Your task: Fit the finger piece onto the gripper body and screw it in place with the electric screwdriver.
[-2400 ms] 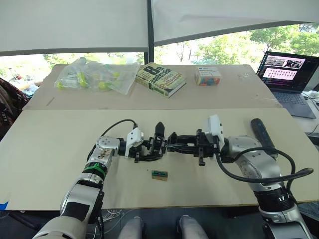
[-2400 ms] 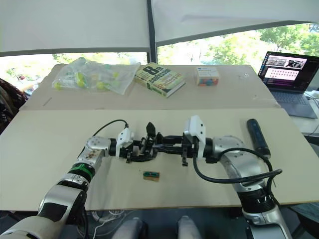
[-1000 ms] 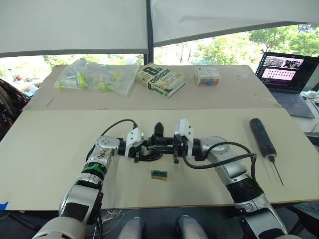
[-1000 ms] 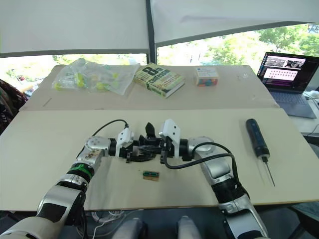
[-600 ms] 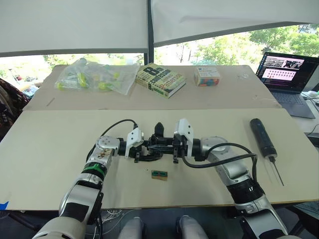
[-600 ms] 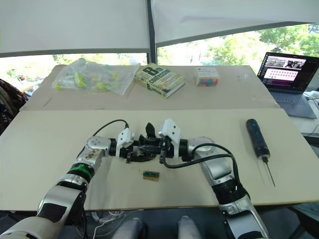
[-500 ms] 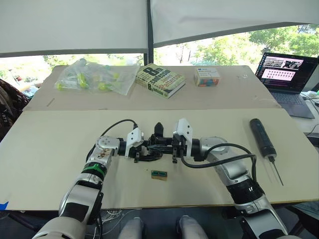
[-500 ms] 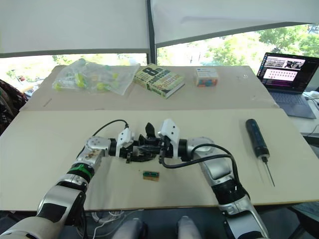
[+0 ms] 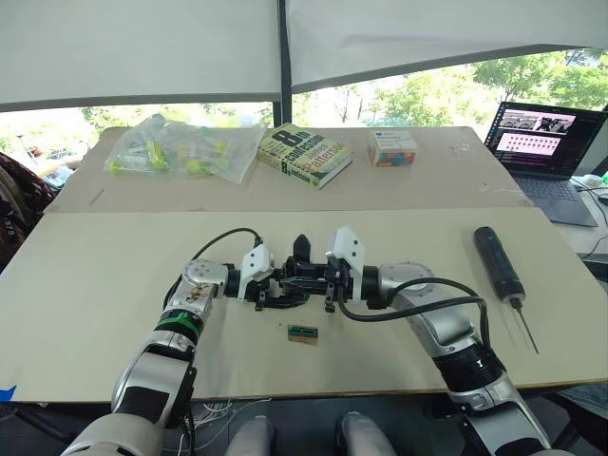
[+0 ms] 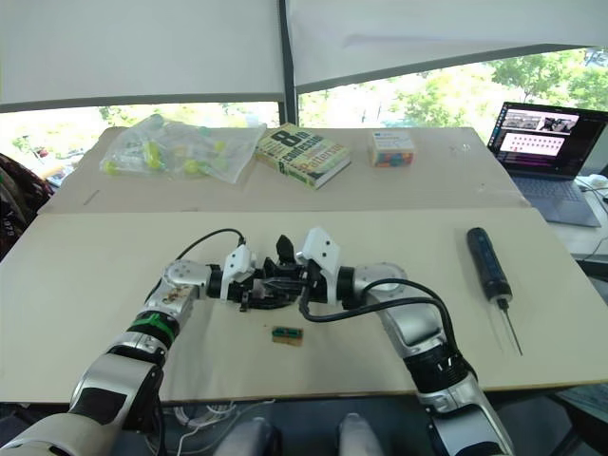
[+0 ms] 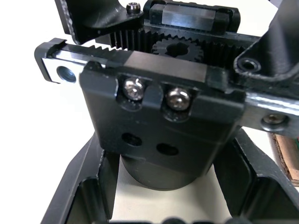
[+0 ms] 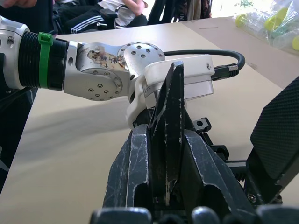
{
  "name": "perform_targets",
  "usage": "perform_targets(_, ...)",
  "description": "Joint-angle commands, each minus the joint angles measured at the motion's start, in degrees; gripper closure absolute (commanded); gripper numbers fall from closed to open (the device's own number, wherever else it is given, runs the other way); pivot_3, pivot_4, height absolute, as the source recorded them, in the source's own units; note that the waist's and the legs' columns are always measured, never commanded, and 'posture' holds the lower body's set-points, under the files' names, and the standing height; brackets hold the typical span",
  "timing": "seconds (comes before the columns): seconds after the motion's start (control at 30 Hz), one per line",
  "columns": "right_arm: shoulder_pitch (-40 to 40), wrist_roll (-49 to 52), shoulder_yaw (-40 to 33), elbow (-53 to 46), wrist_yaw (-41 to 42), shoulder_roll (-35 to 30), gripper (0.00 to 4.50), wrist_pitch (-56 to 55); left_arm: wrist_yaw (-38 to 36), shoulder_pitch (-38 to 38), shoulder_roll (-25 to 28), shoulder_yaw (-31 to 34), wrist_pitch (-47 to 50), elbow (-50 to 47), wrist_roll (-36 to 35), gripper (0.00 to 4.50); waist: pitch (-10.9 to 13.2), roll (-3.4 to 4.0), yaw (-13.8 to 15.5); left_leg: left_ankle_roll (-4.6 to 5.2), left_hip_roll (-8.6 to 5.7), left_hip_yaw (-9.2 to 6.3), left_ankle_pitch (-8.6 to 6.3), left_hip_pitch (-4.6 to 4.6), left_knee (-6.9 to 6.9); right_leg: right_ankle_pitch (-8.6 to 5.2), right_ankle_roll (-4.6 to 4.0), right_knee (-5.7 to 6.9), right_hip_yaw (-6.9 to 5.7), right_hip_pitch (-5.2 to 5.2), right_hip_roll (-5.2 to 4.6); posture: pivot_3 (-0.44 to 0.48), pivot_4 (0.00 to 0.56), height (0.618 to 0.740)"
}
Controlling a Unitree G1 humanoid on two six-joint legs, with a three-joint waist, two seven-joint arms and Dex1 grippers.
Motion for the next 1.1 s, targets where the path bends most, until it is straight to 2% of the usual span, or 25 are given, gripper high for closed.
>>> perform_targets(0.03,2.46,-2.58,1.18,5.27,0.07,-2.44,4.11,1.83,-0.74,-0.21,0.04,-0.18,0.83,-0.62,0.3,2.17,-0.01,0.0,0.0,0.0,0.0,0.0,0.0,0.0,0.0,0.0,0.0,0.0,0.0,0.0,0.0,0.0,0.15,0.74)
perform_targets(0.6,-0.43,-0.35,-0.62,0.52,1.98,-0.33,4.11,-6.01,-0.47,0.18,0.05,-0.12,0.91,-0.64,0.32,2.17,-0.01,-0.01,0.02,0.0,0.0,0.0,0.0,-0.04,0.0,0.0,0.0,-0.01,0.0,-0.03,0.0,0.0,0.15,0.74)
perform_targets(0.67,-0.93,0.95,-1.99,-0.53,1.67,0.83,3.08,-7.86,-0.44,0.38,0.06,-0.1,0.94,-0.79,0.3,2.17,0.0,-0.01,0.02,0.0,0.0,0.0,0.0,-0.08,0.0,0.0,0.0,-0.01,0.0,-0.07,0.0,0.0,0.15,0.74)
perform_targets(0.87,-1.43,2.97,-4.66,-0.31,2.79,1.91,1.16,-11.35,0.31,1.02,0.23,0.22,1.23,-1.32,0.2,2.17,0.01,-0.02,0.03,0.0,0.0,0.0,0.0,-0.13,0.01,0.0,0.0,-0.01,0.0,-0.13,0.0,0.0,0.15,0.74)
perform_targets(0.97,-1.32,5.14,-5.79,-0.94,4.42,1.84,0.03,-10.88,0.73,1.28,0.25,0.39,1.56,-1.69,0.07,2.17,0.01,-0.02,0.01,0.0,0.0,-0.01,0.0,-0.14,0.0,0.0,0.0,-0.01,0.0,-0.13,0.0,0.0,0.15,0.74)
perform_targets(1.1,-1.39,7.73,-7.79,-2.59,5.84,1.58,0.03,-11.81,1.26,1.65,0.11,0.86,2.39,-2.17,-0.42,2.17,0.01,-0.01,0.0,0.0,0.01,-0.01,0.0,-0.13,0.0,0.0,0.0,-0.01,0.0,-0.13,0.0,0.0,0.15,0.74)
